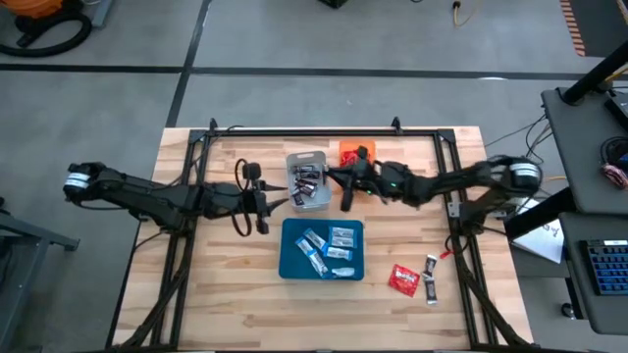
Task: Sort candy
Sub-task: Put the brown chocolate bar into the gray bin, then put the red chocolate into the orange bin
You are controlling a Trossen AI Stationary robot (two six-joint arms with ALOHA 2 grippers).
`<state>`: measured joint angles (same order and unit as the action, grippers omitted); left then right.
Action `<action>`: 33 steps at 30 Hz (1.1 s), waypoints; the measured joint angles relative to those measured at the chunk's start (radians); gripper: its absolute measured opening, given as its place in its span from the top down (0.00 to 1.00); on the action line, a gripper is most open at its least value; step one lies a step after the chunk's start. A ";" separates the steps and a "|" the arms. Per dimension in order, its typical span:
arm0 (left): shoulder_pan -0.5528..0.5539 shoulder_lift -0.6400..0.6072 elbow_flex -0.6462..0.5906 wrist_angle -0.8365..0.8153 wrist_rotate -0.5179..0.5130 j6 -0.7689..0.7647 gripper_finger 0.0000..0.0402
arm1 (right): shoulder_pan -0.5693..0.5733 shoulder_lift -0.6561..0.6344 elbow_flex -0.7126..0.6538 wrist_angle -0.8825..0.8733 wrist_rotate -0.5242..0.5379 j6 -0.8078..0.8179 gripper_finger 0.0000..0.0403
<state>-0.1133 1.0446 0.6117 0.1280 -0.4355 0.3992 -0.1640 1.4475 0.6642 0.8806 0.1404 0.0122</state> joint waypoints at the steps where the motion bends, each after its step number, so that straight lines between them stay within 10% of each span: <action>1: 0.010 -0.001 0.000 0.000 0.000 0.000 0.72 | -0.017 0.031 0.018 -0.001 -0.010 -0.010 0.98; 15: 0.177 -0.007 -0.002 -0.011 -0.019 0.011 0.72 | -0.155 0.345 0.201 -0.026 -0.025 0.032 0.95; 33: 0.226 -0.006 -0.005 -0.011 -0.018 -0.091 0.72 | -0.172 0.318 0.343 -0.504 -0.061 0.068 0.53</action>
<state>0.1130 1.0382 0.6067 0.1170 -0.4538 0.3077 -0.3356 1.7654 1.0070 0.3767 0.0793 0.0798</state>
